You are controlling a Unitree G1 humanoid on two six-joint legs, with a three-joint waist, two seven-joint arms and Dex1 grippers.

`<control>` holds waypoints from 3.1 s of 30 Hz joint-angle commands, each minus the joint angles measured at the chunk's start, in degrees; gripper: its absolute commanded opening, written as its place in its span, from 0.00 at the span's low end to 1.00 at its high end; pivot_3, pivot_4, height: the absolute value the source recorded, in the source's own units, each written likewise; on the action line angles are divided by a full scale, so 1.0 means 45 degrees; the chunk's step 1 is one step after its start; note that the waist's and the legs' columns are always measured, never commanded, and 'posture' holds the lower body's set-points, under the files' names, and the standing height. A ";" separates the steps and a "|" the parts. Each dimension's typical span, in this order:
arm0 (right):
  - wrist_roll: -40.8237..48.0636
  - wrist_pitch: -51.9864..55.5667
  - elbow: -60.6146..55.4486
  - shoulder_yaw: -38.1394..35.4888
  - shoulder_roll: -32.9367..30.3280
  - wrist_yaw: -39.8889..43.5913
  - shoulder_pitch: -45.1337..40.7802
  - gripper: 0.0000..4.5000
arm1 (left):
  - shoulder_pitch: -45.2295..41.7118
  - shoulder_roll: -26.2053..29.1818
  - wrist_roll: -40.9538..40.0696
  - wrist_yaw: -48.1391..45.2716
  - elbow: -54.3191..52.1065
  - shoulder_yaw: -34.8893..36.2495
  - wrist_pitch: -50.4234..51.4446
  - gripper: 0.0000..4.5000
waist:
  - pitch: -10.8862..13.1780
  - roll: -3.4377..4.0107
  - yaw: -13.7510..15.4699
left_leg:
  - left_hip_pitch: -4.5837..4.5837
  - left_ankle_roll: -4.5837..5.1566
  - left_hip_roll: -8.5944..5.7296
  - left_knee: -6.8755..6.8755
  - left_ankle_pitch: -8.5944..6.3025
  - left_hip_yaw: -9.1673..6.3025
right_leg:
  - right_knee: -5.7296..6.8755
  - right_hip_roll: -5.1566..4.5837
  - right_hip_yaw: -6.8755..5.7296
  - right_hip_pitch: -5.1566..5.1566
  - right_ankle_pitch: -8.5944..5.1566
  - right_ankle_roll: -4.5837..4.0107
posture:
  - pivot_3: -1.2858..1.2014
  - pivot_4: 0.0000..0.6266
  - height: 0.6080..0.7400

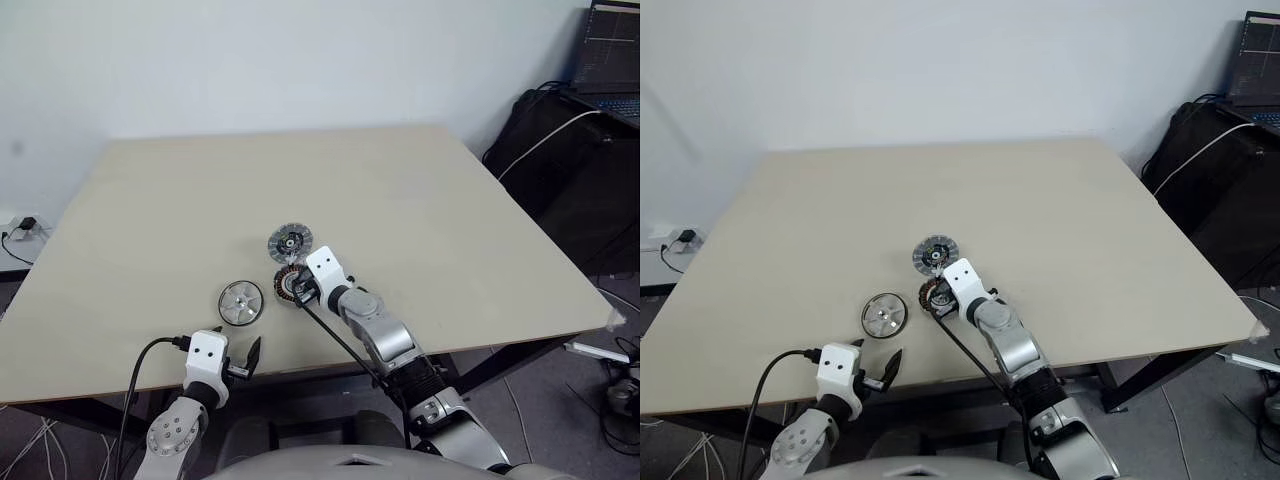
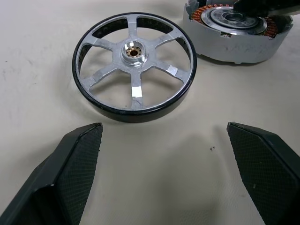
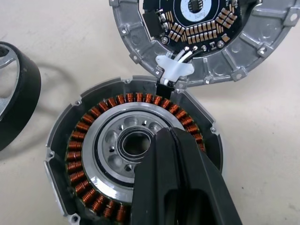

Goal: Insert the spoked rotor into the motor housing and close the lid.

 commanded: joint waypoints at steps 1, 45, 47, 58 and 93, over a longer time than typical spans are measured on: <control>0.0081 -0.0301 -0.0480 -0.0162 0.0028 0.0036 -0.0082 0.00 | -0.0078 -0.0010 0.0044 0.0037 -0.0941 -0.0123 0.0194 1.00 | 0.0000 0.0000 -0.0001 | 0.0000 0.0000 0.0001 0.0000 0.0000 0.0000 | 0.0000 -0.0001 0.0000 0.0000 0.0000 0.0000 | 0.52 0.00 1.00; -0.0298 0.0013 0.0519 -0.0054 -0.0531 0.0306 0.0042 0.00 | 0.0105 -0.0085 0.0080 0.0415 -0.2293 -0.0279 0.1448 1.00 | -0.0016 0.0004 -0.0003 | 0.0003 -0.0005 -0.0002 -0.0015 0.0002 0.0000 | -0.0002 0.0008 0.0002 -0.0001 -0.0007 -0.0011 | 0.52 0.00 1.00; -0.0186 0.0140 0.0201 -0.0169 -0.0669 0.0315 0.0200 0.00 | 0.0074 -0.0093 0.0075 0.0409 -0.2220 -0.0277 0.1419 1.00 | -0.0024 -0.0001 0.0006 | 0.0007 -0.0005 -0.0001 -0.0014 0.0002 -0.0005 | -0.0001 0.0009 -0.0003 0.0005 -0.0009 -0.0014 | 0.52 0.00 1.00; -0.0115 0.0334 -0.1843 0.0077 -0.0404 0.0396 -0.0241 0.00 | -0.0121 -0.0087 0.0075 0.0301 -0.2017 -0.0359 0.1391 1.00 | -0.0009 0.0011 0.0006 | -0.0001 -0.0004 -0.0002 -0.0011 0.0003 -0.0004 | 0.0002 0.0008 -0.0001 -0.0005 -0.0008 -0.0013 | 0.52 0.00 1.00; -0.0715 0.3760 -0.2163 0.1461 -0.0910 0.0841 -0.1448 0.49 | 0.0071 -0.0324 0.0067 0.0493 -0.1723 -0.0380 0.0960 1.00 | -0.0002 -0.0002 -0.0013 | -0.0002 -0.0003 -0.0002 -0.0011 0.0003 -0.0004 | 0.0000 0.0010 -0.0005 -0.0004 -0.0009 -0.0013 | 0.52 0.00 1.00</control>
